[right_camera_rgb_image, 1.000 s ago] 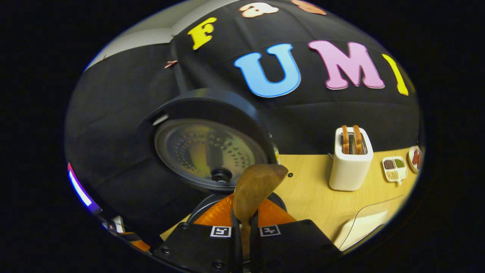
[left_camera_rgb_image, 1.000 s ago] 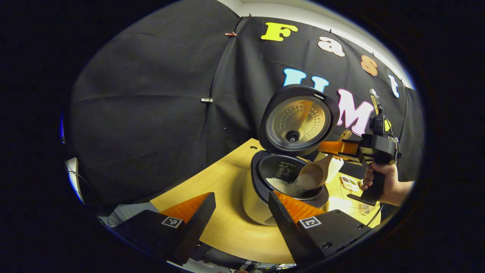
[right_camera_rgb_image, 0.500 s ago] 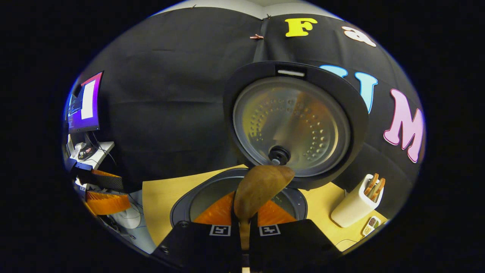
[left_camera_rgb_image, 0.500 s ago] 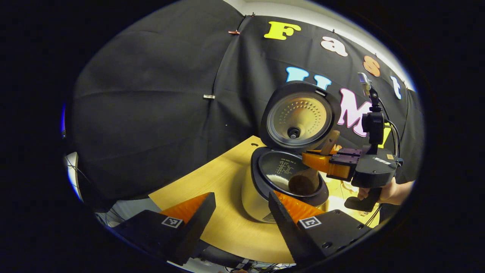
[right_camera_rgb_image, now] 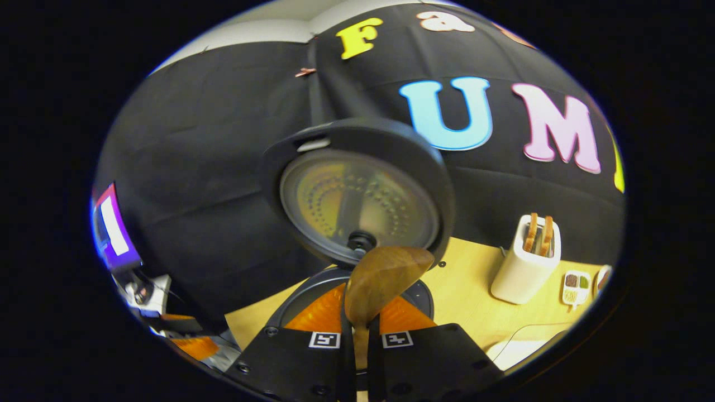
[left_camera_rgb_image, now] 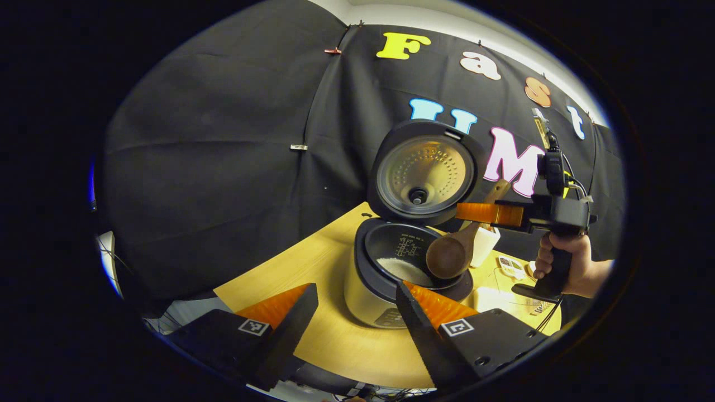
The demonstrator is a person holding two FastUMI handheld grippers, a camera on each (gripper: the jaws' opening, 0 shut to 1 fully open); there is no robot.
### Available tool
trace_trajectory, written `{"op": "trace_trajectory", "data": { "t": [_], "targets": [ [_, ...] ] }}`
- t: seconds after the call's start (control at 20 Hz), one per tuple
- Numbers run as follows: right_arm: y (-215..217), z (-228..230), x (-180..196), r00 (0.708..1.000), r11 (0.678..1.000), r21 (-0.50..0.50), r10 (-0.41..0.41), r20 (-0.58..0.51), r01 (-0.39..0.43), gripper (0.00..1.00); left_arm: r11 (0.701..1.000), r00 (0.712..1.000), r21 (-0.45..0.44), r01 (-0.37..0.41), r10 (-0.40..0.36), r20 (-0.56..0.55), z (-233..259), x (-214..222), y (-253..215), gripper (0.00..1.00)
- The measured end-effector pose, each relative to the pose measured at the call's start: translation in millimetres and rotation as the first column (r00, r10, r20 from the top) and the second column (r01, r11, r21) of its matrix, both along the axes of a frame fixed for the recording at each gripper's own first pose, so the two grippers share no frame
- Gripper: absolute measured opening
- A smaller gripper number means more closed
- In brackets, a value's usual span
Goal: Close the left gripper, press the button to open the rice cooker; take a wooden spoon from the chopstick holder with the right hand, scoop a spoonful of rice and pour it into the rice cooker, then put the wooden spoon back into the chopstick holder.
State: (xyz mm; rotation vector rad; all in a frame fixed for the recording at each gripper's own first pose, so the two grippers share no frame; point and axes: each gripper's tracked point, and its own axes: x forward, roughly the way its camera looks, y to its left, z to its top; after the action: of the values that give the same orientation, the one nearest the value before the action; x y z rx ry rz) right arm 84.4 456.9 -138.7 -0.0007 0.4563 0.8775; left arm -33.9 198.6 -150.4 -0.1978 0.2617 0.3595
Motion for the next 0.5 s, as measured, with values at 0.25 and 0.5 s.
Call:
{"op": "trace_trajectory", "data": {
  "t": [0.25, 0.5],
  "targets": [
    [-48, 34, 27, 0.990, 0.987, 0.075, -0.136, -0.040, 0.139, 0.12, 0.997, 0.998, 0.015, 0.070, -0.070, 0.004, 5, 14, -32, 0.96],
    [-135, 66, 60, 0.952, 0.943, 0.128, -0.303, -0.050, 0.307, 0.12, 0.989, 0.989, 0.015, 0.144, -0.144, 0.021, 14, 32, -70, 0.96]
  ]
}}
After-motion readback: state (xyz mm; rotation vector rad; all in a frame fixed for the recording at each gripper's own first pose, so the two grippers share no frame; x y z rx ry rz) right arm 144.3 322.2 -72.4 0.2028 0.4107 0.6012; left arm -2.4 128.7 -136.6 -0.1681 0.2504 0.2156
